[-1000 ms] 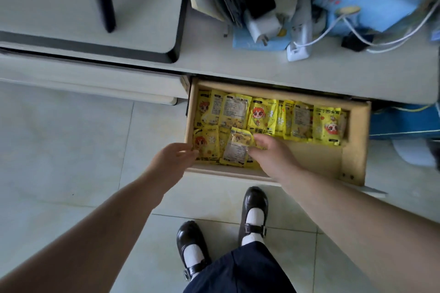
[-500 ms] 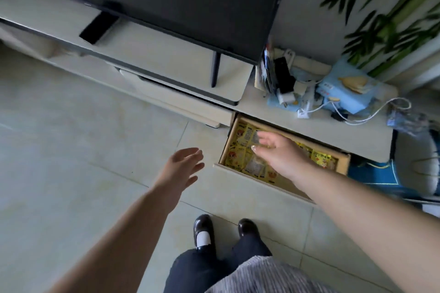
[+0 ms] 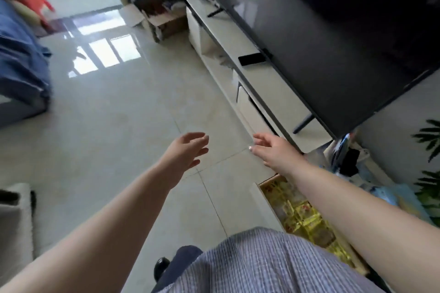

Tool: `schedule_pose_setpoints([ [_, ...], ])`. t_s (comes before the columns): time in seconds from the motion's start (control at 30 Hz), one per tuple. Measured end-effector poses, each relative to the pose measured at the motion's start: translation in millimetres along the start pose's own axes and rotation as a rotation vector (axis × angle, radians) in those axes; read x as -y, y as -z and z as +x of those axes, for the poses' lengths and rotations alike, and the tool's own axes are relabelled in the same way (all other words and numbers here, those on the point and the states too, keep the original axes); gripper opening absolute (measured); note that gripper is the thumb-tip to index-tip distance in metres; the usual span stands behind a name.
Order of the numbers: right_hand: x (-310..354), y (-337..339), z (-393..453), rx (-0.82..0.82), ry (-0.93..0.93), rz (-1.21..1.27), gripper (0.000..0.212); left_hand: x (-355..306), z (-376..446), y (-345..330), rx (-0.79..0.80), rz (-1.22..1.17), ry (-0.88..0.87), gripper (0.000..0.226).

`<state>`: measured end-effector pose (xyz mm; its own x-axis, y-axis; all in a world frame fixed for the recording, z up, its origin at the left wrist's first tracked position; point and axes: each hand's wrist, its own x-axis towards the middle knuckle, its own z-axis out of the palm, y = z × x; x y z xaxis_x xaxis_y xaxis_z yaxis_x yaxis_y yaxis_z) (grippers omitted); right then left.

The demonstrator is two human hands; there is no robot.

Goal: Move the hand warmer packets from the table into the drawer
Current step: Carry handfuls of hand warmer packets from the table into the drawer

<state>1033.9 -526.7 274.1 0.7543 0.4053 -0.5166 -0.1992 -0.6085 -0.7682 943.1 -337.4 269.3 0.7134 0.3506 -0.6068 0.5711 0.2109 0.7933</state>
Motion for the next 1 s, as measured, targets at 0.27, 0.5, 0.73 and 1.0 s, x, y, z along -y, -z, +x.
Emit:
schedule_pose_setpoints([
  [0.27,98,-148,-48,0.291,0.233,-0.196,0.046,51,-122,152,-0.29,-0.191,-0.035,0.028],
  [0.5,149,-311,-126,0.496,0.364,-0.29,0.046,129,-247,290,-0.519,-0.284,-0.062,0.025],
  [0.73,175,-482,-214,0.688,0.462,-0.416,0.047,216,-370,411,-0.782,-0.396,-0.069,0.005],
  [1.0,208,-610,-237,0.856,0.518,-0.556,0.047,280,-415,499,-0.935,-0.556,-0.003,0.02],
])
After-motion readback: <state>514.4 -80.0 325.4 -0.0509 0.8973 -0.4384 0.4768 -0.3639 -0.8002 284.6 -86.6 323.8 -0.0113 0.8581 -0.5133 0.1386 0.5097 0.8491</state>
